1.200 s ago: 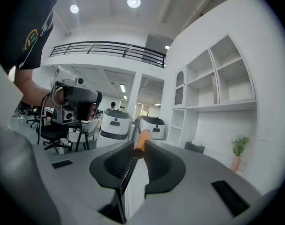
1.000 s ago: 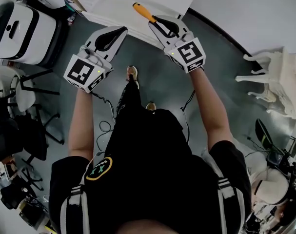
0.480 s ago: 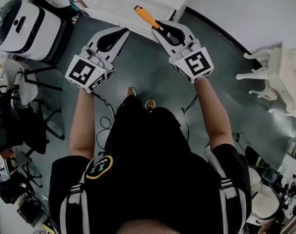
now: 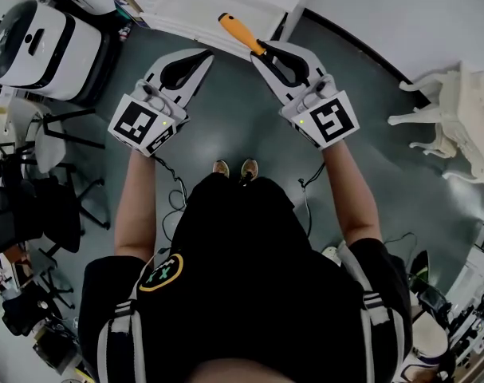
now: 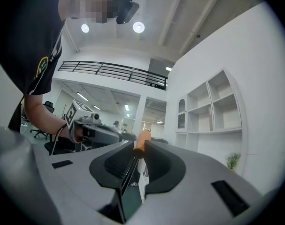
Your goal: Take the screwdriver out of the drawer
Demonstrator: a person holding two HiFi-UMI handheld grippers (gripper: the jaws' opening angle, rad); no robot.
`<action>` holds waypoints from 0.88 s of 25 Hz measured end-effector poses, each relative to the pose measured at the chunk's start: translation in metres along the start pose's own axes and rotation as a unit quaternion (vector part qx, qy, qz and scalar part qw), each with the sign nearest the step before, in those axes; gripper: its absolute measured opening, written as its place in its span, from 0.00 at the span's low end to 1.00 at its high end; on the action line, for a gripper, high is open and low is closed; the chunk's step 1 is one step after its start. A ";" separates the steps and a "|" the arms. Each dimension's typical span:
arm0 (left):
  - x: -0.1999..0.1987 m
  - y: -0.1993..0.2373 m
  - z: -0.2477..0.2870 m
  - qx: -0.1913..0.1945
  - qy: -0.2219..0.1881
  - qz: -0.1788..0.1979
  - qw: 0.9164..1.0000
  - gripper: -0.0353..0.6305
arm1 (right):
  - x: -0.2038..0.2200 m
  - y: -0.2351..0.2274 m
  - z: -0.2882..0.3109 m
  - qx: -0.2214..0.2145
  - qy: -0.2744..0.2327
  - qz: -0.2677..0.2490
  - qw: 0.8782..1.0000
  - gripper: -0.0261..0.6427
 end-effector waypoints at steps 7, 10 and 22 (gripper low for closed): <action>-0.004 0.000 -0.008 0.012 -0.006 0.001 1.000 0.08 | -0.006 0.013 0.005 0.006 -0.002 -0.010 1.000 0.18; -0.004 0.001 -0.013 0.015 -0.007 0.002 1.000 0.08 | -0.005 0.017 0.008 0.008 0.003 -0.013 1.000 0.18; -0.006 0.014 -0.025 0.012 -0.012 0.002 1.000 0.08 | -0.010 0.026 0.028 0.007 -0.009 -0.008 1.000 0.18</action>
Point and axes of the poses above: the fingertips, and each gripper's own axes: z forward along the fingers, y to its left, x out of its underside, the point moved 3 cm from there along -z, backward along the fingers, and after that the axes turned 10 degrees about -y, right-handed, at the moved point
